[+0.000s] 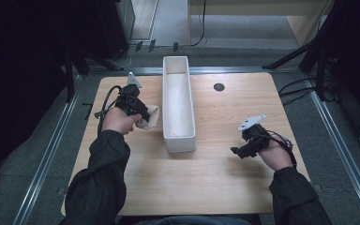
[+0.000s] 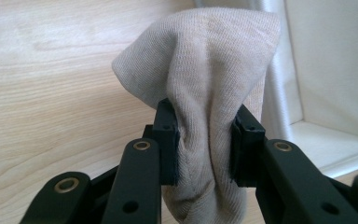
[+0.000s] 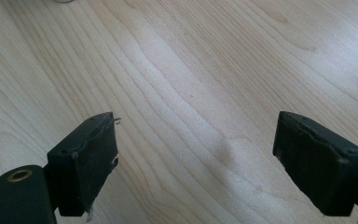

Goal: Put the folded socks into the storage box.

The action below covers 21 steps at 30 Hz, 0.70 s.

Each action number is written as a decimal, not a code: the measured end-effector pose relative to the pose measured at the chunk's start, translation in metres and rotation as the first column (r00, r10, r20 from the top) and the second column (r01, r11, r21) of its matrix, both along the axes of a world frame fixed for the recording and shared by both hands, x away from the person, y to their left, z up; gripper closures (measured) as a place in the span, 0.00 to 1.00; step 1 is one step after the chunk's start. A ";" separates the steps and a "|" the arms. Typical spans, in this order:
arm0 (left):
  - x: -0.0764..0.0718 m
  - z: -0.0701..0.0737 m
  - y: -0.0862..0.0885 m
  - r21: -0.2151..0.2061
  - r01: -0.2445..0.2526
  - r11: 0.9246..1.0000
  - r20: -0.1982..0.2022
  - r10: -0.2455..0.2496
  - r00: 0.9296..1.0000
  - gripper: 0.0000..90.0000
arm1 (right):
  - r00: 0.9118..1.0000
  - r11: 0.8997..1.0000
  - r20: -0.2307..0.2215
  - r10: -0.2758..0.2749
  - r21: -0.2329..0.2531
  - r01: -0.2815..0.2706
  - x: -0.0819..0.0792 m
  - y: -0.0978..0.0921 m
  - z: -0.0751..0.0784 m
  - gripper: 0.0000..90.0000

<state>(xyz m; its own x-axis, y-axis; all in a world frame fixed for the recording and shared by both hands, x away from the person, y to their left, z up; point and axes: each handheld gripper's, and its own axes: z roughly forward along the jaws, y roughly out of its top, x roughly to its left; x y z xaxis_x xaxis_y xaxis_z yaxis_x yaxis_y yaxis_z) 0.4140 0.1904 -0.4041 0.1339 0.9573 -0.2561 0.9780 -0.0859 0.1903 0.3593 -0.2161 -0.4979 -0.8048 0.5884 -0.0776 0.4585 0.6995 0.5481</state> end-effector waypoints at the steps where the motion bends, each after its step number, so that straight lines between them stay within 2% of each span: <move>1: 0.000 0.002 -0.002 -0.005 0.006 1.000 0.003 -0.006 1.000 0.76 | 1.000 1.000 -0.003 -0.001 0.003 0.001 0.000 0.000 0.000 0.15; 15: 0.003 0.014 -0.036 -0.032 0.055 0.998 0.027 -0.054 0.998 0.76 | 1.000 1.000 -0.005 -0.004 0.003 0.004 0.000 -0.001 0.000 0.15; 21: 0.004 0.013 -0.050 -0.039 0.068 0.997 0.024 -0.067 0.997 0.75 | 1.000 1.000 -0.003 -0.001 0.001 0.001 0.000 -0.001 0.000 0.15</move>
